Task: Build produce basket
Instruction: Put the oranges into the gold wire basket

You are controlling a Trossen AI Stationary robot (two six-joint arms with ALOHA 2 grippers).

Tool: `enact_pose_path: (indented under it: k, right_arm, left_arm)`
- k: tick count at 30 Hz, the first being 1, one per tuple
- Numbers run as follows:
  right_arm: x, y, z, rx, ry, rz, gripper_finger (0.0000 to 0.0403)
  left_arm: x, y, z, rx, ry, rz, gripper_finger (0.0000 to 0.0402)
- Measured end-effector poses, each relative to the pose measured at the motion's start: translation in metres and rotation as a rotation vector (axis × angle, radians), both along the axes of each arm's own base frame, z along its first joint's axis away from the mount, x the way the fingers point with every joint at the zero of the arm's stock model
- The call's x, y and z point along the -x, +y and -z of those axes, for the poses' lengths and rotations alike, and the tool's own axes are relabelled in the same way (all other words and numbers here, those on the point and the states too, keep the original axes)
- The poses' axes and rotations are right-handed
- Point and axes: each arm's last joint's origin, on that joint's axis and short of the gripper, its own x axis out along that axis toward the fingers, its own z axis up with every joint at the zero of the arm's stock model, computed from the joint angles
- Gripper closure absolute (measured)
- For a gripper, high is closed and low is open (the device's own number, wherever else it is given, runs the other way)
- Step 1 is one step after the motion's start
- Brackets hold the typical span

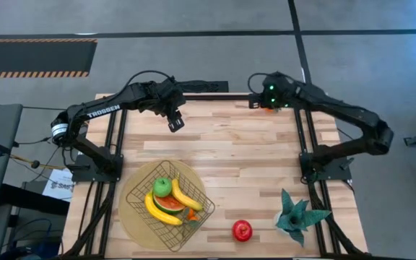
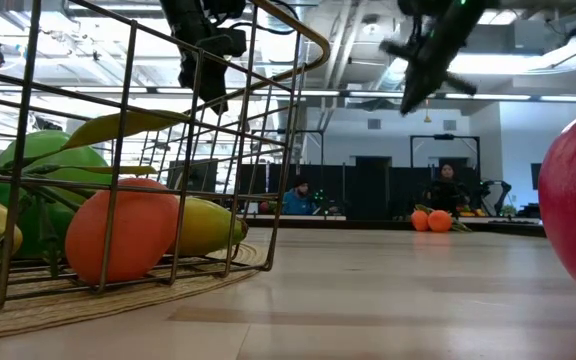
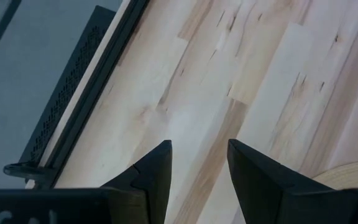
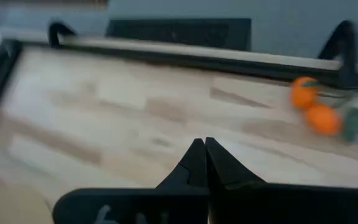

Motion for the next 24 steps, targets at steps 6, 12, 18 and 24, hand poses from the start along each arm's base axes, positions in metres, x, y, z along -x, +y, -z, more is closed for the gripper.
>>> enact_pose_path:
  k: [6, 12, 18, 24]
  right_arm:
    - [-0.013, -0.029, 0.059, -0.067, 0.004, 0.144, 0.0403]
    - [-0.019, -0.052, 0.100, -0.048, 0.217, 0.300, 0.0403]
    - [-0.023, -0.054, 0.130, -0.046, 0.409, 0.356, 0.0403]
    - [-0.024, -0.060, 0.149, -0.020, 0.502, 0.405, 0.0403]
  left_arm:
    - [0.000, 0.000, 0.000, 0.006, -0.005, -0.014, 0.0258]
    - [0.000, 0.000, 0.000, 0.010, -0.008, -0.022, 0.0258]
    - [0.000, 0.000, 0.000, 0.010, -0.007, -0.022, 0.0258]
    - [0.001, 0.000, 0.000, 0.013, -0.001, -0.020, 0.0258]
